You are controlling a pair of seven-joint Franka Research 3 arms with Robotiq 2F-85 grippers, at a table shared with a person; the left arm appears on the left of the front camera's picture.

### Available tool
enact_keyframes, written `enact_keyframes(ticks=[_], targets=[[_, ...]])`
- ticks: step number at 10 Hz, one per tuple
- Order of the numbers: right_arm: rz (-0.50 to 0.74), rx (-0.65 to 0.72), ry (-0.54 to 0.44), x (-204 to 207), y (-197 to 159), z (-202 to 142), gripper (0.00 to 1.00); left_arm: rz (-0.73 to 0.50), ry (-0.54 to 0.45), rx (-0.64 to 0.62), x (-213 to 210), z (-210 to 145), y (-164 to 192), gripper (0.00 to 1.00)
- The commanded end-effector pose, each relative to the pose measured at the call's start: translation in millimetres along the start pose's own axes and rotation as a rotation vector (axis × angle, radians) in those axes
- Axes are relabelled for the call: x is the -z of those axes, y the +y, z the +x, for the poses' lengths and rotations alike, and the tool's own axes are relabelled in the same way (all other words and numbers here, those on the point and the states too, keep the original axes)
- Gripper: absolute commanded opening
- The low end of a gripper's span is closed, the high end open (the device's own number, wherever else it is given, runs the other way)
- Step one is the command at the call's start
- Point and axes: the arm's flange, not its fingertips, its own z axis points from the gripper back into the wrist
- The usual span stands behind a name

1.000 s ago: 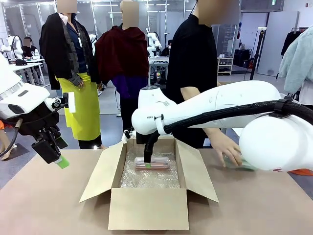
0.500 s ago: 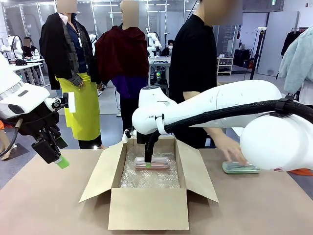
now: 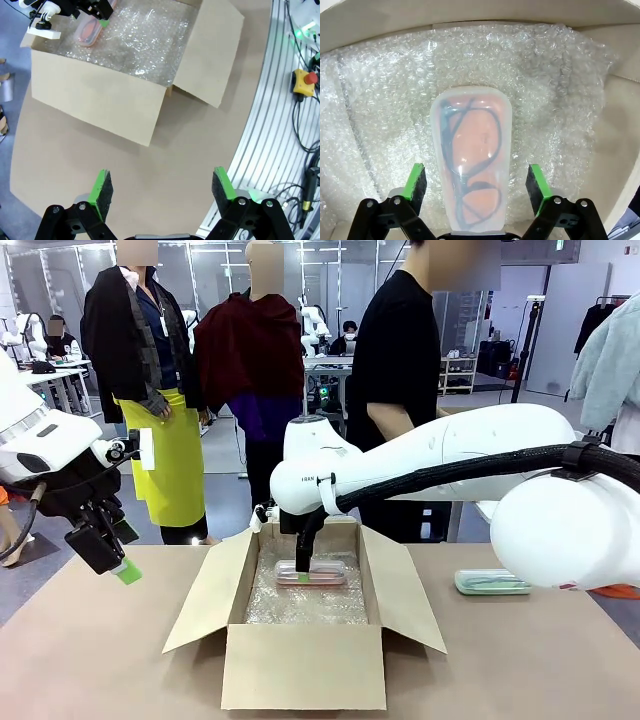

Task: Pack the glasses set securely to prepare it for shipping.
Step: Put the Glasses case from the right side of the table into the Package Box.

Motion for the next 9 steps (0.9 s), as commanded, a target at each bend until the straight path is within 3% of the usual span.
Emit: enact_keyframes(ticks=[1,5,7,9], targets=[[-0.002,-0.003,-0.002,-1.1,0.9,2.1,1.0,-0.005,-0.017,-0.006,-0.2,1.0,-0.5,1.0],[0.0,0.0,0.0,0.0,0.0,0.0,1.0,-0.005,-0.017,-0.006,-0.2,1.0,-0.5,1.0],[0.007,0.132,-0.067,-68.1,23.7,-47.9,1.0,-0.005,-0.017,-0.006,-0.2,1.0,-0.5,1.0],[-0.042,0.284,-0.096,-99.4,38.5,-102.2,1.0,-0.005,-0.017,-0.006,-0.2,1.0,-0.5,1.0]])
